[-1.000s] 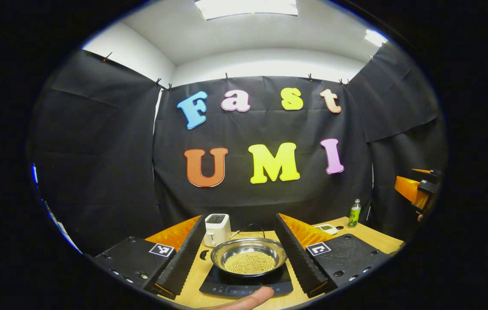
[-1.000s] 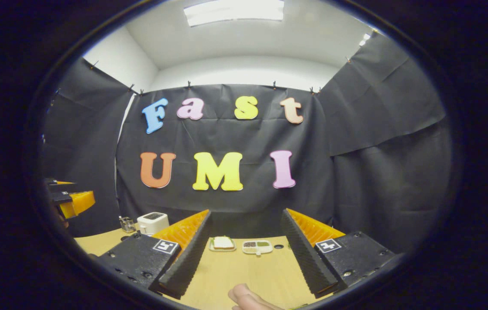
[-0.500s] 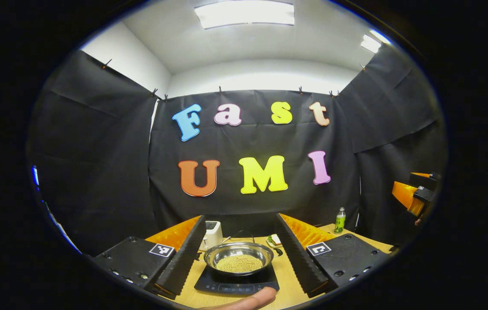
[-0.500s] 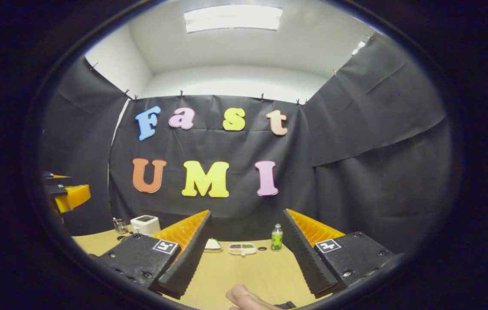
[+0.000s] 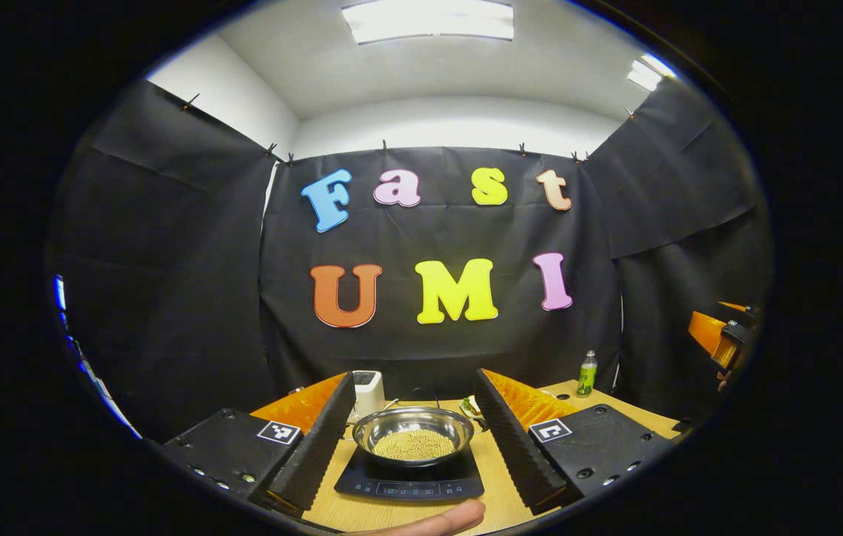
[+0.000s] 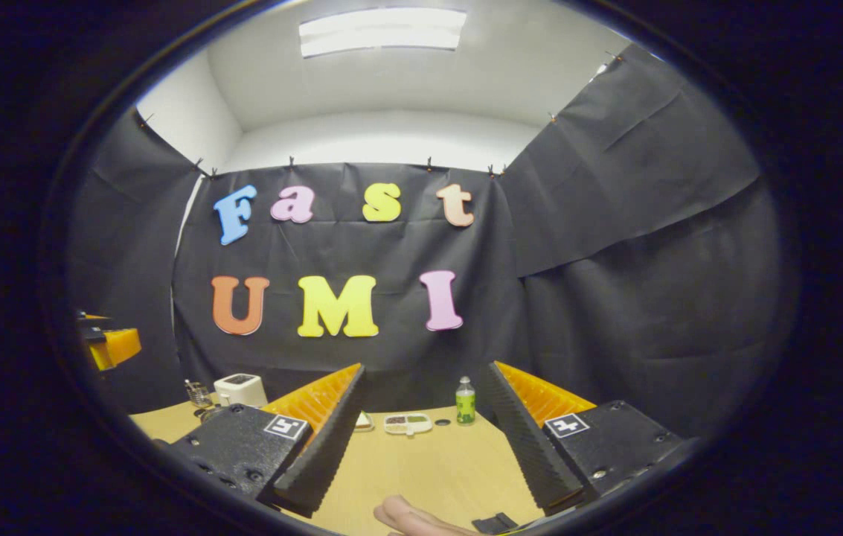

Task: First push the handle of the pot to place it horizontally, then grasp the pot with both hands and set it on the induction cooktop.

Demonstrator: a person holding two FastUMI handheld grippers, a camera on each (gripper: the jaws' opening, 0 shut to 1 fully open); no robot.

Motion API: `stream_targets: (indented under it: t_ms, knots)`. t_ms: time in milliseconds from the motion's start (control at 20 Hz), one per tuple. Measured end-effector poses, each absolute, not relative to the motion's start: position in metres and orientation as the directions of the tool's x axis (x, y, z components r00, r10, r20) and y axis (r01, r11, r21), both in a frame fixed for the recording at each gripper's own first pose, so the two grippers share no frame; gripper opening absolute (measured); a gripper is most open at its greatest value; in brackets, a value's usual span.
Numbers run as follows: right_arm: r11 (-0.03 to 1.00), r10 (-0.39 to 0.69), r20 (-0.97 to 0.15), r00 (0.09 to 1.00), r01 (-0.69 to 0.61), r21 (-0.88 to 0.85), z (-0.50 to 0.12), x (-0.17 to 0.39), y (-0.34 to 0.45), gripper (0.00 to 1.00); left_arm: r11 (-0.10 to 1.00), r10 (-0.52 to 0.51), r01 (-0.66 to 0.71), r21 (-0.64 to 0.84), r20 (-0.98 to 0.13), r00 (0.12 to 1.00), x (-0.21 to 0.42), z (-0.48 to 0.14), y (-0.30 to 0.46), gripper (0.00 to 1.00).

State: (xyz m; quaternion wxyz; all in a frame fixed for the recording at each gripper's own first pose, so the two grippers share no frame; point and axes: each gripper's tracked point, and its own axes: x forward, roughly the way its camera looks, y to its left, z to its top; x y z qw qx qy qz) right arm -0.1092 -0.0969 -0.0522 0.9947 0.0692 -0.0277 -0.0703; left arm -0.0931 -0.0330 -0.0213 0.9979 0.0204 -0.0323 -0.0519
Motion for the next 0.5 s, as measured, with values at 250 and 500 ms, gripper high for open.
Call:
stream_targets:
  t_ms: [250,500]
  knots:
    - [0.982,-0.098,-0.016,0.995,0.100,0.159,-0.069,-0.102,-0.089,0.96,0.991,-0.119,0.115,0.062,0.060,0.991,-0.096,-0.022,-0.040,0.96]
    - [0.987,-0.089,0.007,0.996,0.087,0.138,-0.063,-0.109,-0.083,0.96,0.988,-0.133,0.127,0.086,0.059,0.989,-0.100,-0.025,-0.046,0.89]
